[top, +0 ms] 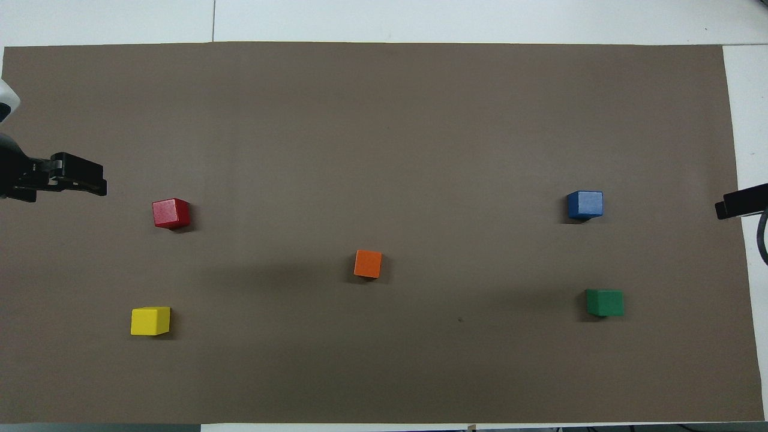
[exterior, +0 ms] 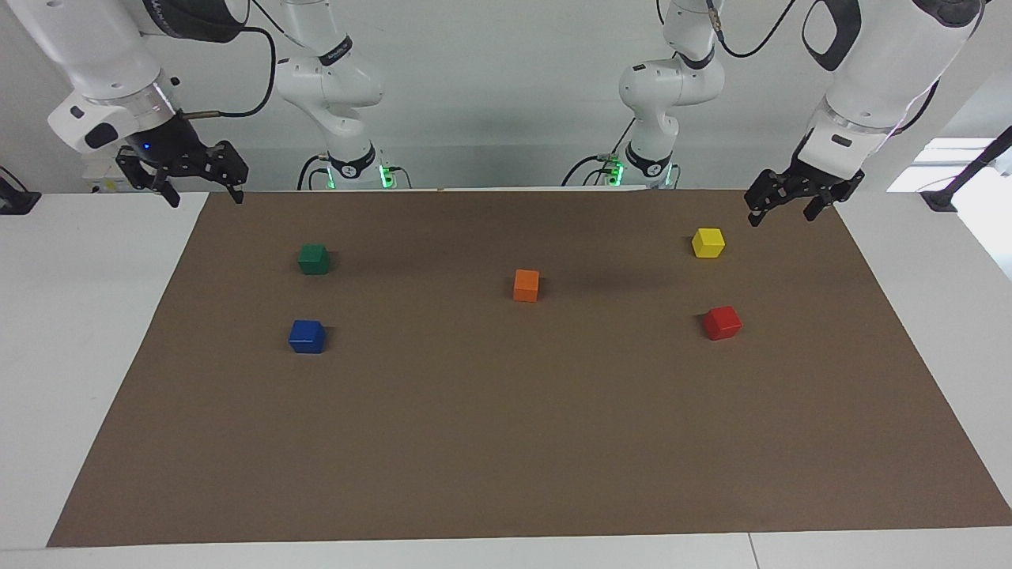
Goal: Transfer red block to right arm and stack on blue block
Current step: 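Move the left gripper down onto the red cube and close it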
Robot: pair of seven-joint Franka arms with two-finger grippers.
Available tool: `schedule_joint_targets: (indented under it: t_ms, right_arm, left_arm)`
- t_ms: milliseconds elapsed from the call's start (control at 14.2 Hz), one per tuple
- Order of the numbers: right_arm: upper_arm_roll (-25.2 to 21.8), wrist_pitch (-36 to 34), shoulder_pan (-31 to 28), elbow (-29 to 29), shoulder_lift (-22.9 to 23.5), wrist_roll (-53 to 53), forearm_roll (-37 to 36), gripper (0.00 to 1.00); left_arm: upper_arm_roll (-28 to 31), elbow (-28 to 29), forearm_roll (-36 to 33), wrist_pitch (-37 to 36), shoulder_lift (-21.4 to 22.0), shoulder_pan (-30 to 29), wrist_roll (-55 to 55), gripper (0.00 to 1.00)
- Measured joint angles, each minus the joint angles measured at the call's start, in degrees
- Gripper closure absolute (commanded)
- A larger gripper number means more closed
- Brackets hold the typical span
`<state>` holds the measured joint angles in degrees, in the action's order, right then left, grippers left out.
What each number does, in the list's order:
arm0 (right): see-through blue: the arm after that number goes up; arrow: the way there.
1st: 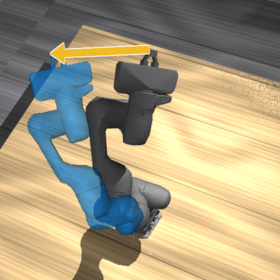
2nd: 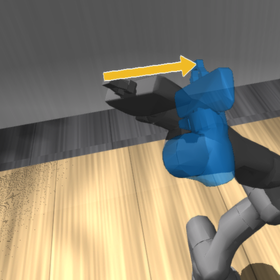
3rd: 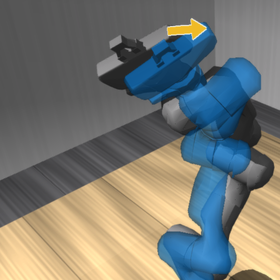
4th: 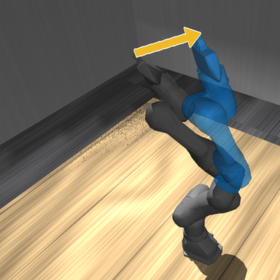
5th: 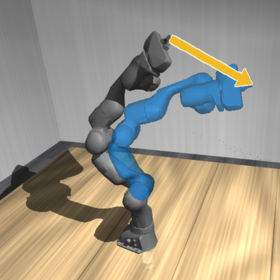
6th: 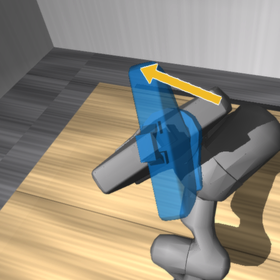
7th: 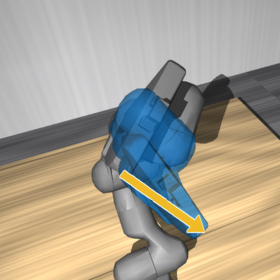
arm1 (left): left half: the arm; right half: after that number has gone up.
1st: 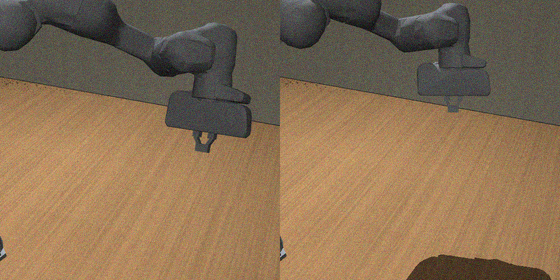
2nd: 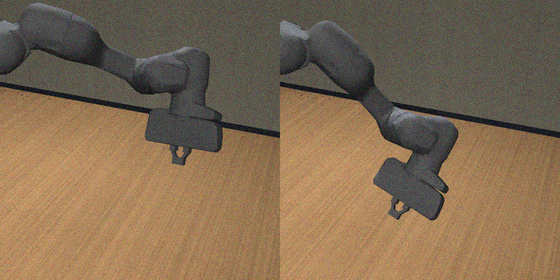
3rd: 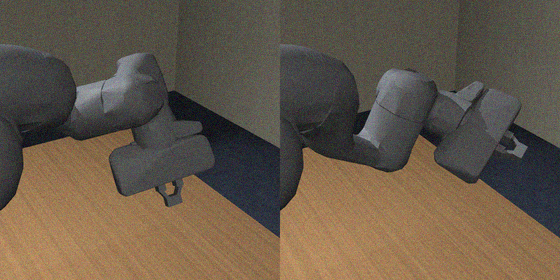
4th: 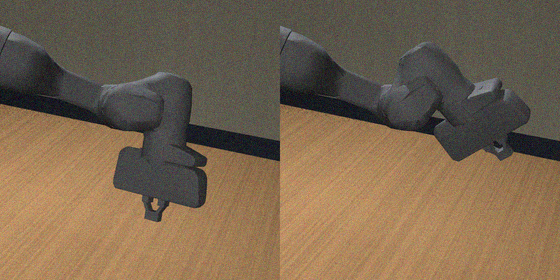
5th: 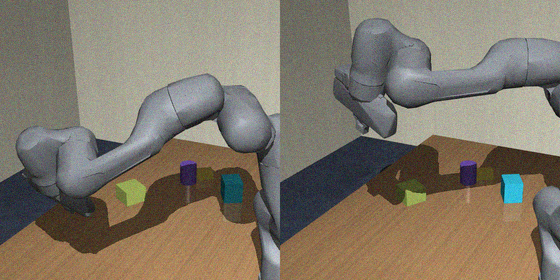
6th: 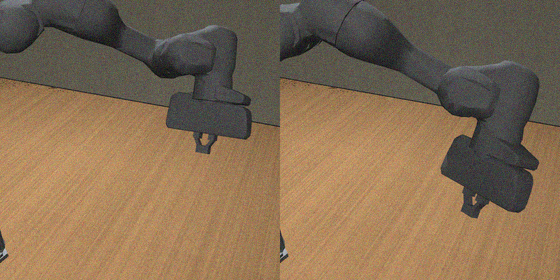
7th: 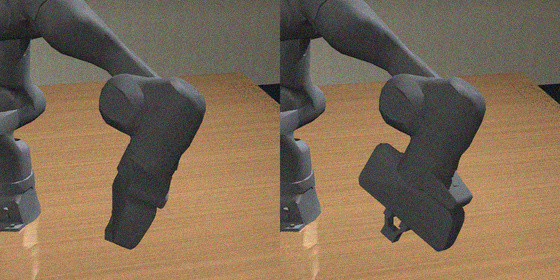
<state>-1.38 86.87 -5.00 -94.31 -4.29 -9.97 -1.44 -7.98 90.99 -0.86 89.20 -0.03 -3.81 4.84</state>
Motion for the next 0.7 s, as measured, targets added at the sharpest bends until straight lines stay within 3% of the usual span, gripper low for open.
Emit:
schedule_joint_targets:
  t_ms: [211,351,703]
  right_arm:
    - [0.0,0.0,0.0,0.0,0.0,0.0,0.0,0.0]
    - [0.0,0.0,0.0,0.0,0.0,0.0,0.0,0.0]
    - [0.0,0.0,0.0,-0.8,-0.1,0.0,0.0,0.0]
  left_arm:
    - [0.0,0.3,0.0,0.6,0.0,0.1,0.0,0.0]
    - [0.1,2.7,0.0,5.4,0.0,0.1,0.0,0.0]
    - [0.6,20.1,0.0,27.5,-1.6,0.1,0.0,0.0]
